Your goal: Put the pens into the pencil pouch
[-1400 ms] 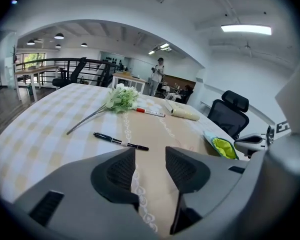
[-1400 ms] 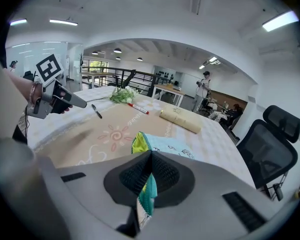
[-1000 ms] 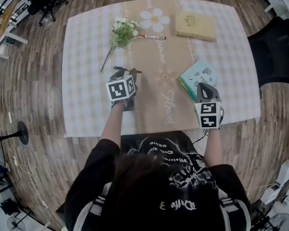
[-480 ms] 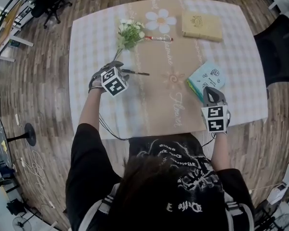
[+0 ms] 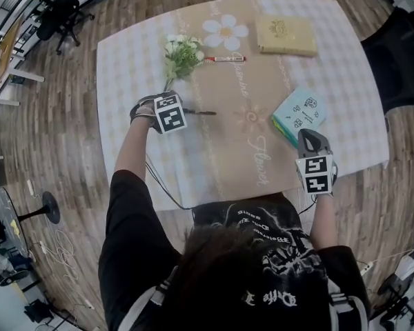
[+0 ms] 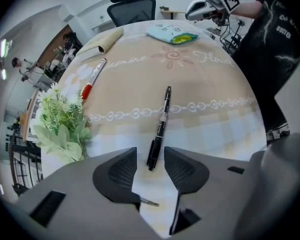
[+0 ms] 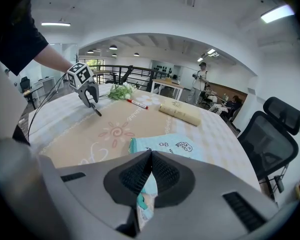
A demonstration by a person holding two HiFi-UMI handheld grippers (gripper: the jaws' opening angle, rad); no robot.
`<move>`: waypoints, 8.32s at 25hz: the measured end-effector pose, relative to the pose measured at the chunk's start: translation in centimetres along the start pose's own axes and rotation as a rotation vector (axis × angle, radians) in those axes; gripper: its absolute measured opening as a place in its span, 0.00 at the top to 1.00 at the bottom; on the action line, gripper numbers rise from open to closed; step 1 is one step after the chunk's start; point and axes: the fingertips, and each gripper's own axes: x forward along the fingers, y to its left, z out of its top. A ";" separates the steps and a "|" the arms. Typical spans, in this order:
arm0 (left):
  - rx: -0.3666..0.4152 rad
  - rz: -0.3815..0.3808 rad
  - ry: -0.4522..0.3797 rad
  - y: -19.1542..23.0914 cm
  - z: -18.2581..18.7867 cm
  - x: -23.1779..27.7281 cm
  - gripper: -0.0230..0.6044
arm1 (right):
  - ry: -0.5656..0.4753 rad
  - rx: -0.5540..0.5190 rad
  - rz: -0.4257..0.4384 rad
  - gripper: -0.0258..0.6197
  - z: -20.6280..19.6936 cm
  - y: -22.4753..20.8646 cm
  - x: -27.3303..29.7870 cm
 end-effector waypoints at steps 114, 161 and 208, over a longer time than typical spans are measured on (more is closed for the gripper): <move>-0.627 -0.163 -0.735 -13.2 24.2 -10.6 0.69 | -0.149 0.024 0.363 0.93 3.3 10.3 -4.3; 0.060 0.034 -0.088 19.6 13.3 3.3 0.66 | -0.154 0.282 0.312 0.92 8.9 2.0 3.2; 0.056 0.166 -0.152 4.2 13.7 -16.0 0.84 | -0.234 0.267 0.216 0.93 7.5 2.4 -1.0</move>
